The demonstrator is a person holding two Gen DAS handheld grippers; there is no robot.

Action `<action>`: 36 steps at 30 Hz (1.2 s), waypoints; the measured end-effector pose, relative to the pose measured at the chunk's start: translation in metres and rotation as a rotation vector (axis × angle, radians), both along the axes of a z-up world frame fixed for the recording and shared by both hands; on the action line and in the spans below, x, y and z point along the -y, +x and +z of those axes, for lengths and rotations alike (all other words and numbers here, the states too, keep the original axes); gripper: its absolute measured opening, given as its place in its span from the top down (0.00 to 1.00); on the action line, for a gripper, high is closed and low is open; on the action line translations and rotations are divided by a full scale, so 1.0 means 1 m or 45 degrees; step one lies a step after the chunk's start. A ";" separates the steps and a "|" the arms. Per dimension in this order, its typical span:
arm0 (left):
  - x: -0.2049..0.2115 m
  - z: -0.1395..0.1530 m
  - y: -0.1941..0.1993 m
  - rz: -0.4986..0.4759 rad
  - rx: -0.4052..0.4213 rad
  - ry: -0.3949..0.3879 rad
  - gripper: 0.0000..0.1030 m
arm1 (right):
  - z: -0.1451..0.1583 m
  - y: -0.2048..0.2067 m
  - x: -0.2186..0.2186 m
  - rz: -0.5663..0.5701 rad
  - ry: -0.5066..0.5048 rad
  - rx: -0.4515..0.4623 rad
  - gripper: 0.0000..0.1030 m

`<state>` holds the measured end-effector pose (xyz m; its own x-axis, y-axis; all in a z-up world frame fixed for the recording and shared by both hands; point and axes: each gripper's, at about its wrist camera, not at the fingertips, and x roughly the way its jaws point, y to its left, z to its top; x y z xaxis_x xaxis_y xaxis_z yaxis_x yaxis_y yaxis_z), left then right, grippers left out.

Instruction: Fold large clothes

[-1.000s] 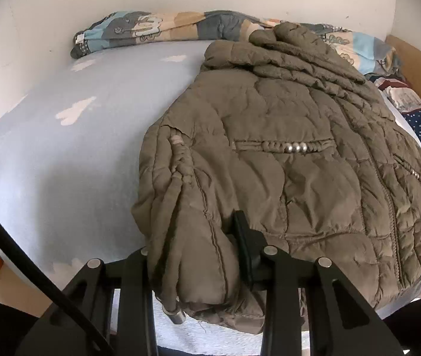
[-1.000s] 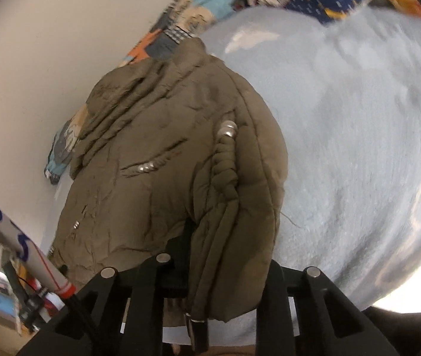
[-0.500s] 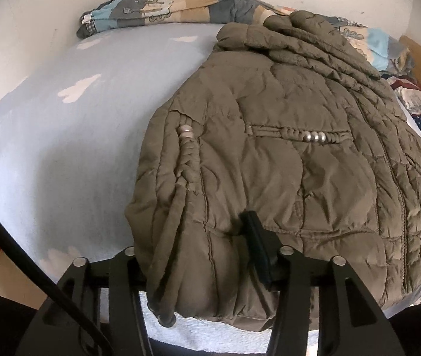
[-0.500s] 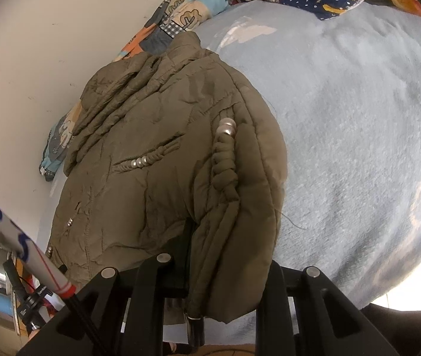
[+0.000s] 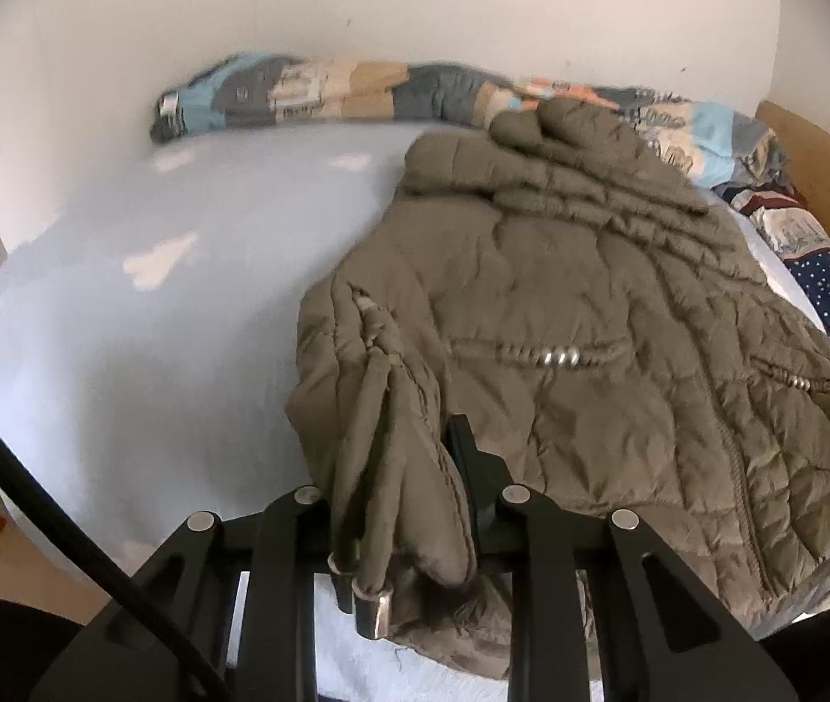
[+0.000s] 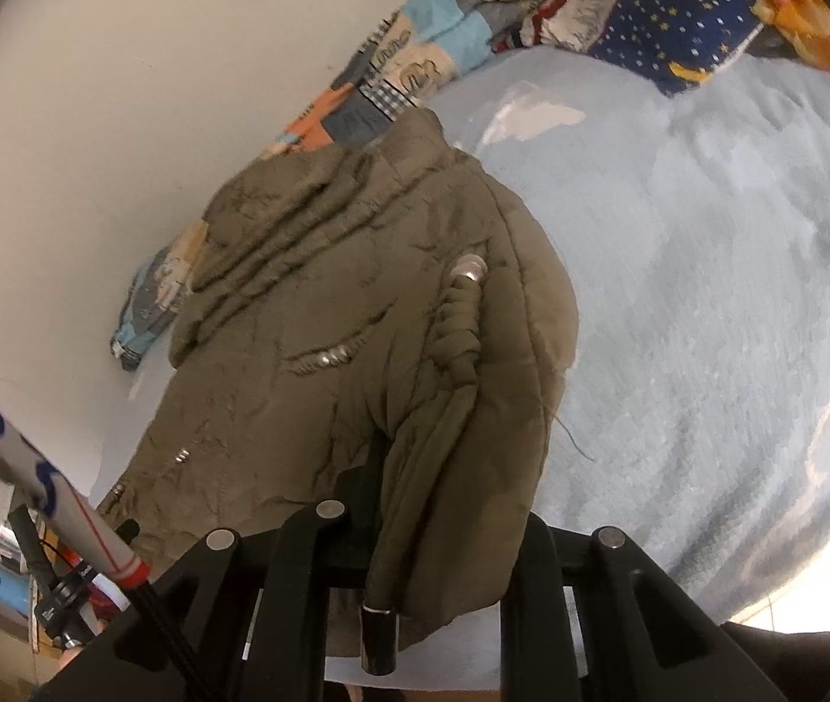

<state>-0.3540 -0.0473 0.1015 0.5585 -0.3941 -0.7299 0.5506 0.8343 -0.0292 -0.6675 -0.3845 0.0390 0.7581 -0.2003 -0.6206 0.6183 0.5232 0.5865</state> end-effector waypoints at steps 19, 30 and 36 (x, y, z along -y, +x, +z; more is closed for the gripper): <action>0.019 0.071 0.022 -0.036 0.106 -0.117 0.78 | 0.064 0.010 0.013 0.035 -0.022 0.237 0.85; 0.036 0.110 0.057 -0.058 0.117 -0.183 0.78 | 0.117 0.034 0.039 0.051 -0.086 0.305 0.85; 0.060 0.137 0.099 -0.103 0.025 -0.244 0.78 | 0.147 0.059 0.062 0.043 -0.126 0.337 0.85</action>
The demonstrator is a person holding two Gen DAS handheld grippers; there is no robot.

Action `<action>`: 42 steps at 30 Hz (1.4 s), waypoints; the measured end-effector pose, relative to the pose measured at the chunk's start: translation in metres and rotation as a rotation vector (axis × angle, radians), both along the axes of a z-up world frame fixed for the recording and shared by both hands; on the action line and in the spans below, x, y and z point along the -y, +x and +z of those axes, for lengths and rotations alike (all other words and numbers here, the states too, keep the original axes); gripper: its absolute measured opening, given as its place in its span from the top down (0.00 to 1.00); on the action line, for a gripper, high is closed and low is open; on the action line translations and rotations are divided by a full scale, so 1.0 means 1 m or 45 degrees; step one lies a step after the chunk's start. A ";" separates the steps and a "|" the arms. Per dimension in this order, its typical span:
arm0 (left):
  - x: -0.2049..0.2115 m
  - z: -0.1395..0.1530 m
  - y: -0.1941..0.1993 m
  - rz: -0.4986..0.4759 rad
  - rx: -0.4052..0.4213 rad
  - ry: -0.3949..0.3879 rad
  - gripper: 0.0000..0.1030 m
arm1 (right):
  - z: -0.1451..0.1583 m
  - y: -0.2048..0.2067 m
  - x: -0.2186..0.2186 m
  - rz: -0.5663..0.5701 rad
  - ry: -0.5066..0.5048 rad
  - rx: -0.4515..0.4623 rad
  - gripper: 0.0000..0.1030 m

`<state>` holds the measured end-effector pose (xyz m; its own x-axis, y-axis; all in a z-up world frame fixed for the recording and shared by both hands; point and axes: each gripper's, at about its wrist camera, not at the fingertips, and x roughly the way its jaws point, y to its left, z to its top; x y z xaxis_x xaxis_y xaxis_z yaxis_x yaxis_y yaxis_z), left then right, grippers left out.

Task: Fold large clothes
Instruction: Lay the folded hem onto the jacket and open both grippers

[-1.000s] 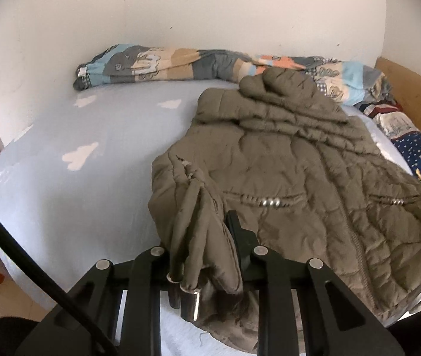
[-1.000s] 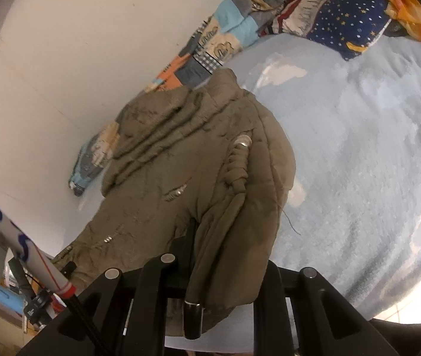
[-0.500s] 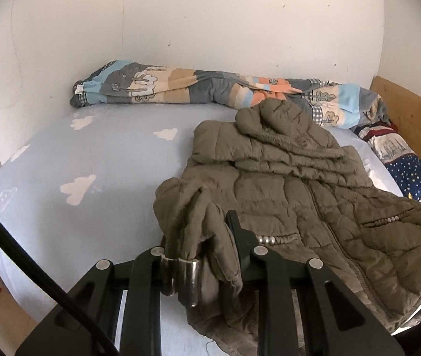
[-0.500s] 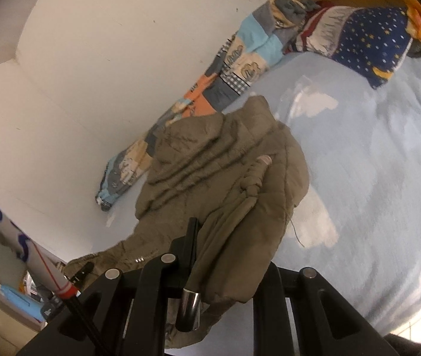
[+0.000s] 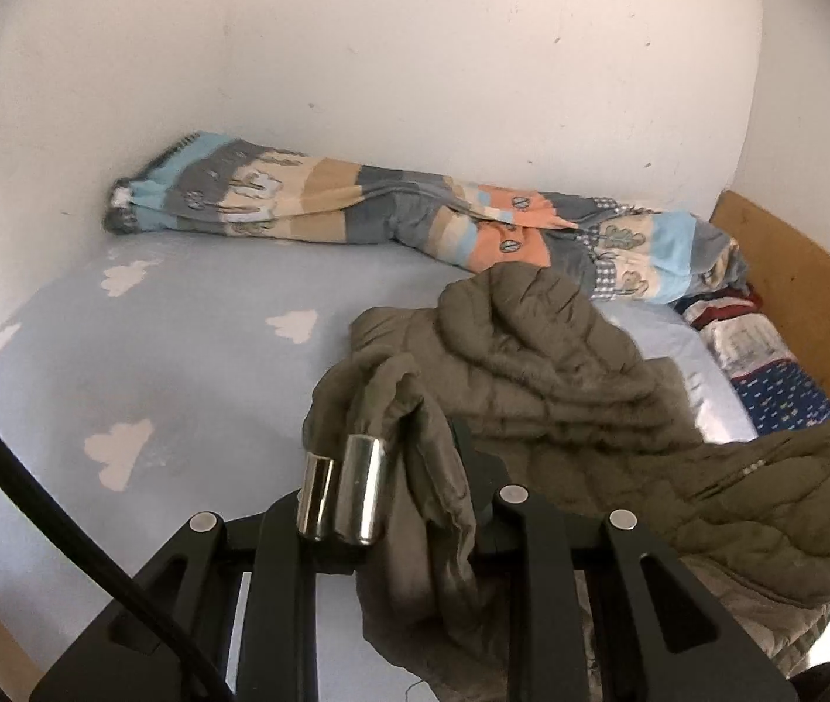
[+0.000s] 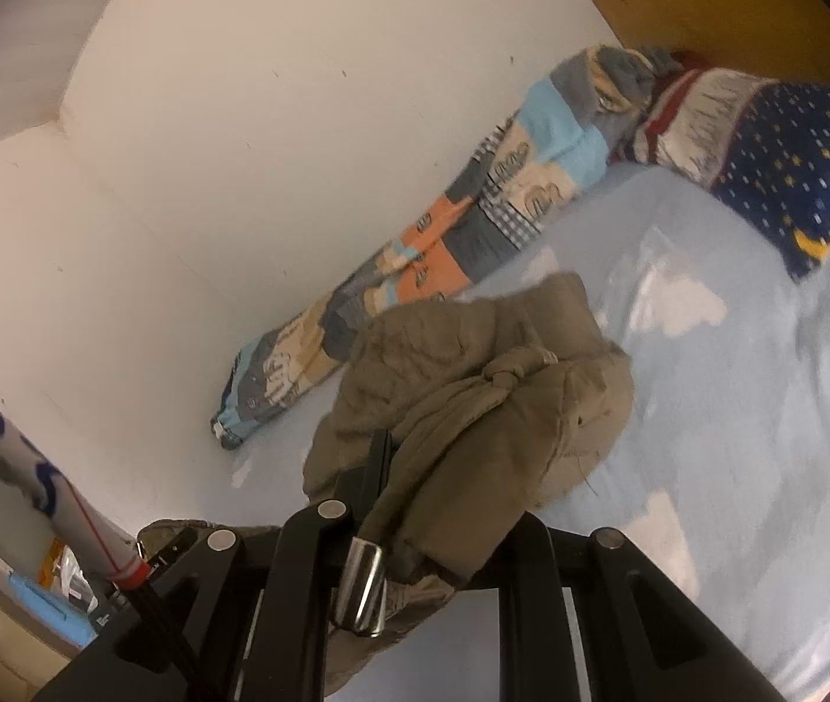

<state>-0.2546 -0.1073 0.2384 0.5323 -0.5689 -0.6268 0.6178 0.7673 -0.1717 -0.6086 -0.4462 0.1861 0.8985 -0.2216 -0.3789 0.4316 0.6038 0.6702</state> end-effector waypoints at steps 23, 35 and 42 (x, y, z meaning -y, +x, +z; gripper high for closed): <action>0.126 -0.007 0.214 -0.082 -0.442 -0.077 0.75 | 0.030 0.206 0.157 0.004 -0.108 -0.146 0.85; 0.172 -0.068 0.283 -0.056 -0.553 0.018 0.70 | -0.038 0.292 0.219 -0.051 -0.089 -0.341 0.85; 0.184 -0.075 0.299 -0.057 -0.585 -0.013 0.64 | -0.078 0.315 0.243 -0.093 -0.026 -0.417 0.85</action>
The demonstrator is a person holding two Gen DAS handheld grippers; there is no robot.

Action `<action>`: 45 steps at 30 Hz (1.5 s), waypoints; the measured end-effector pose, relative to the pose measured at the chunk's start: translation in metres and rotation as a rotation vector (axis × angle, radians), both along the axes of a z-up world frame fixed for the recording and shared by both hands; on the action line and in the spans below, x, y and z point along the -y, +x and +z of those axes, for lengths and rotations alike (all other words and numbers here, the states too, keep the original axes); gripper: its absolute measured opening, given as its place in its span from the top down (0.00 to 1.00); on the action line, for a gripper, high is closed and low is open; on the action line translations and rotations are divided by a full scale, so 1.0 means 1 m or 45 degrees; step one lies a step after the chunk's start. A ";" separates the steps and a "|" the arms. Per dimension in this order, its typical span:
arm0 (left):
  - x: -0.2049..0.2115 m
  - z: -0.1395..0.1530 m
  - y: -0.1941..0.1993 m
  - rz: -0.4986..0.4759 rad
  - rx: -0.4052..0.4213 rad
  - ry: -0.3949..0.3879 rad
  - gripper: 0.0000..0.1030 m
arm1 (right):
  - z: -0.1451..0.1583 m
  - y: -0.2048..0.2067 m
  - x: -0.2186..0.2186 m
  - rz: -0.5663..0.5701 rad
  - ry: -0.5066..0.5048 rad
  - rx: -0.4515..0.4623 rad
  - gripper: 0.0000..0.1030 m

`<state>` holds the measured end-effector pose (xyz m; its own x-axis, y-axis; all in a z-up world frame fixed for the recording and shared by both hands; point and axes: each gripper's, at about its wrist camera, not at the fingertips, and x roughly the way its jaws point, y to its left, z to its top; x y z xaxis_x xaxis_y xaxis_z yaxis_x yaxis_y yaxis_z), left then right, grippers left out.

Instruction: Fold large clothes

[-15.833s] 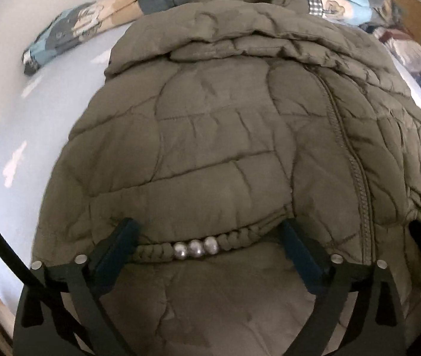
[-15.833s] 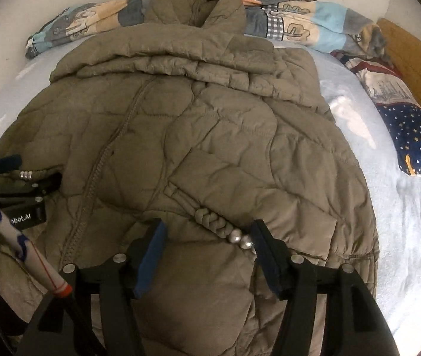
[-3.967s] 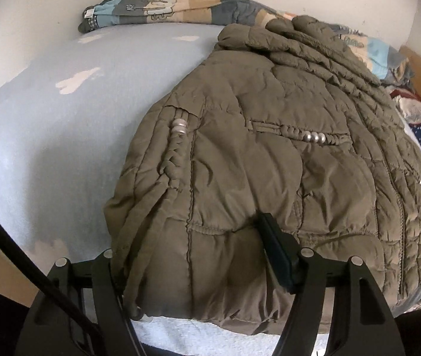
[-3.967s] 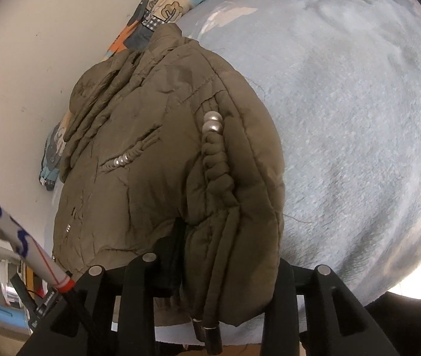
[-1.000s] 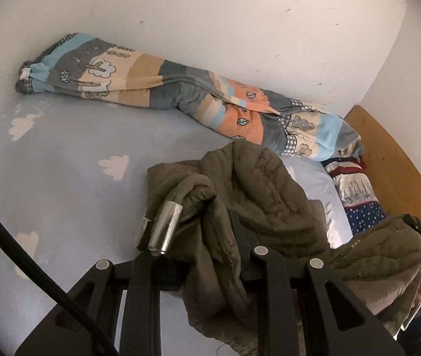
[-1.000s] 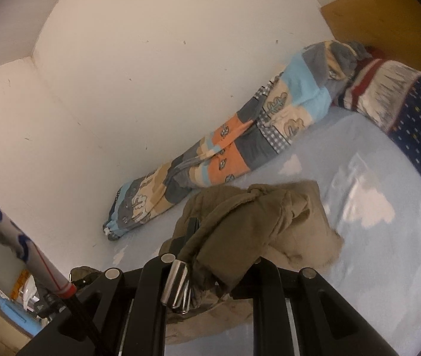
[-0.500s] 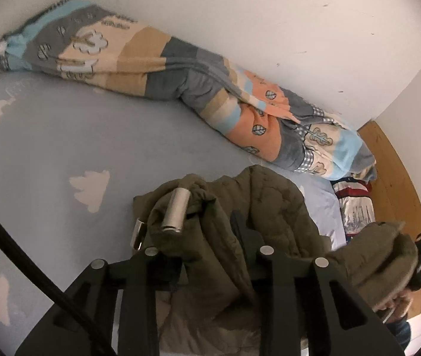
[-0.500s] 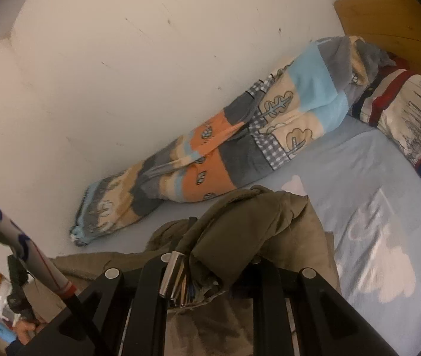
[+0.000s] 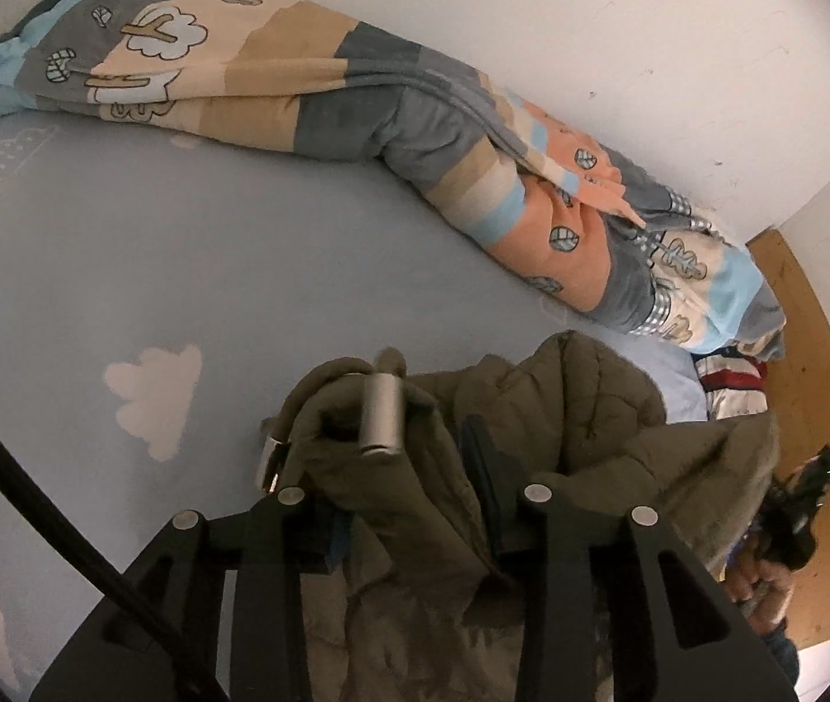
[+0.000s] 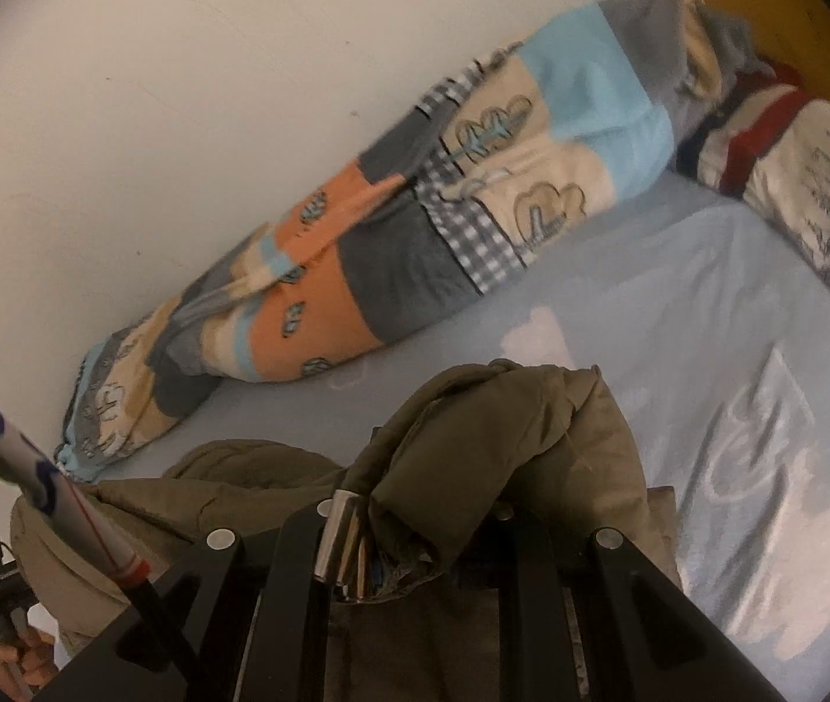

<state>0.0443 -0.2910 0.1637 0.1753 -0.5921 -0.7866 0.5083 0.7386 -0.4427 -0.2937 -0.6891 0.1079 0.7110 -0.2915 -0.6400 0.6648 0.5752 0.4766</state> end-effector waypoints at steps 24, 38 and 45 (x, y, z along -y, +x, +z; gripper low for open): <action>-0.018 0.074 -0.016 -0.011 0.235 -0.094 0.38 | -0.023 -0.039 0.045 -0.250 0.333 0.009 0.73; 0.074 -0.017 -0.144 -0.510 0.275 0.101 0.37 | 0.023 -0.072 -0.008 0.064 0.196 0.154 0.28; 0.108 -0.050 -0.128 -0.417 0.241 0.223 0.37 | -0.022 -0.008 -0.086 0.304 -0.168 -0.325 0.30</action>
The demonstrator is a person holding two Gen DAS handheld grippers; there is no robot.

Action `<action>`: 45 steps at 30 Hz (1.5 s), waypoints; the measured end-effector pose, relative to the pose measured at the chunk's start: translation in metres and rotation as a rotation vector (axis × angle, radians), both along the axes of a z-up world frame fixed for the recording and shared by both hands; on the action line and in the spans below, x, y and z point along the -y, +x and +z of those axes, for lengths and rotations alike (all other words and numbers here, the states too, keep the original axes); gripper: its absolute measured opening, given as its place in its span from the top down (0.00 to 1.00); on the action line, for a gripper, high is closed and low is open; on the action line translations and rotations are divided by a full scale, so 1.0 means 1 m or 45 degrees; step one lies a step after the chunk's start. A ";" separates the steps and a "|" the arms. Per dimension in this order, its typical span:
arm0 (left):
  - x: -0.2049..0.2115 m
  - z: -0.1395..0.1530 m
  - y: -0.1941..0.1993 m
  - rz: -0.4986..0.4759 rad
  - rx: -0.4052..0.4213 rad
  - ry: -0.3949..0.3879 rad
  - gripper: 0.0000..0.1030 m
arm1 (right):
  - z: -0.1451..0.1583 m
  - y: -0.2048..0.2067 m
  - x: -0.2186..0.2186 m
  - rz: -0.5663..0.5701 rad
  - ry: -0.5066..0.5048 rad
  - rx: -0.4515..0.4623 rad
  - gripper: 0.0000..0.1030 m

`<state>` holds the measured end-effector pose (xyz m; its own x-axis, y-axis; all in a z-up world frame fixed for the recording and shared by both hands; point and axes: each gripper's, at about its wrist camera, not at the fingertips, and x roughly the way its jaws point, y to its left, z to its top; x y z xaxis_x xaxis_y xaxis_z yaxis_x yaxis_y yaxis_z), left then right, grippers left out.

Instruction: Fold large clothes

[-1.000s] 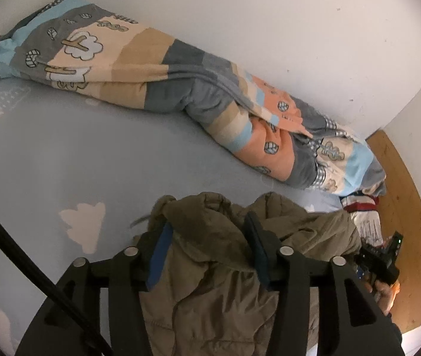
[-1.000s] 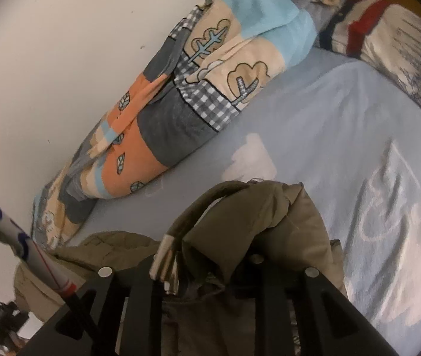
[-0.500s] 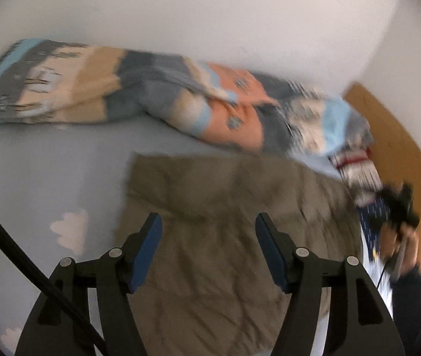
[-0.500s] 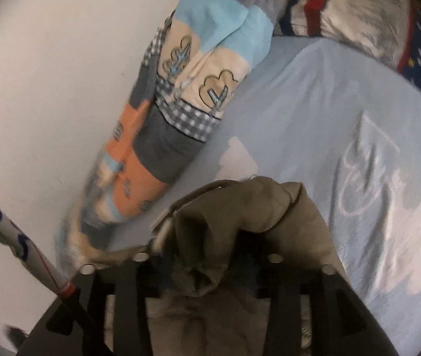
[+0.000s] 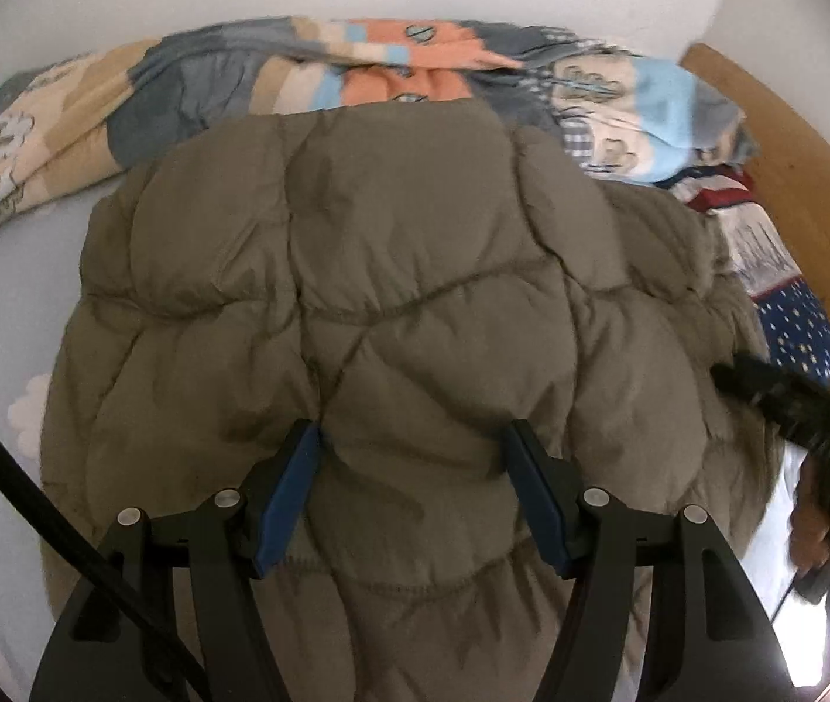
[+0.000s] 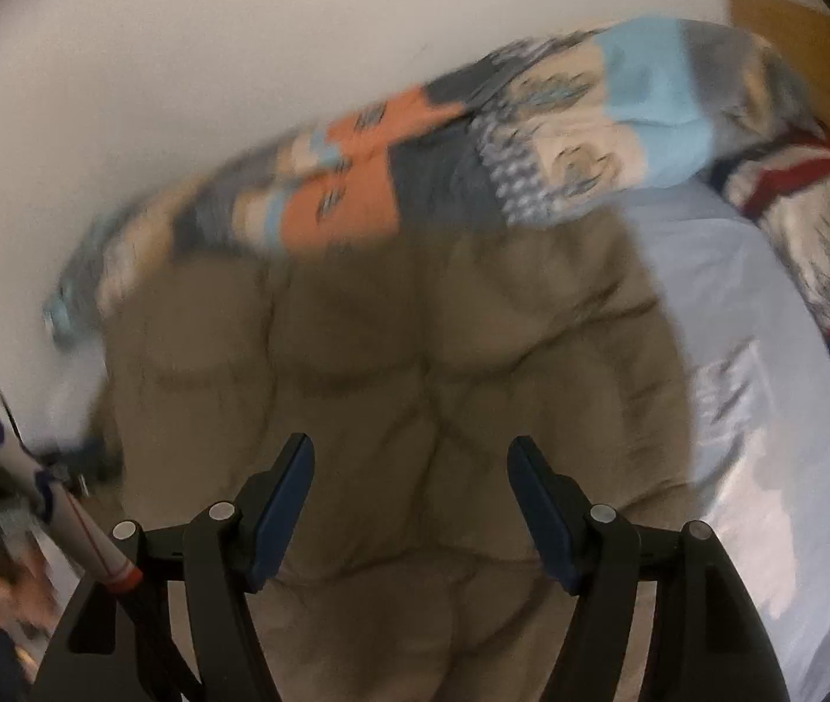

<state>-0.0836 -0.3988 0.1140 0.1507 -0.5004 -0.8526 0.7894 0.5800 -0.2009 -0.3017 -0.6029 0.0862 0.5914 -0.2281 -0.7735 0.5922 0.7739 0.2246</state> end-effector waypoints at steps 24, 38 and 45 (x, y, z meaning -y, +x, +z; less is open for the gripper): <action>-0.085 0.030 -0.049 0.163 0.117 0.016 0.29 | 0.003 -0.075 -0.012 -0.187 0.168 0.062 0.29; -0.138 0.018 -0.074 0.378 0.289 -0.064 0.29 | 0.022 -0.082 -0.102 -0.182 0.006 0.156 0.29; -0.121 -0.022 -0.045 0.377 0.188 0.090 0.27 | -0.026 -0.051 -0.075 -0.165 0.040 0.029 0.39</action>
<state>-0.1288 -0.2780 0.0918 0.4047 -0.3572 -0.8418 0.6024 0.7967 -0.0484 -0.3530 -0.5280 0.0602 0.5761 -0.2796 -0.7681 0.6813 0.6834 0.2623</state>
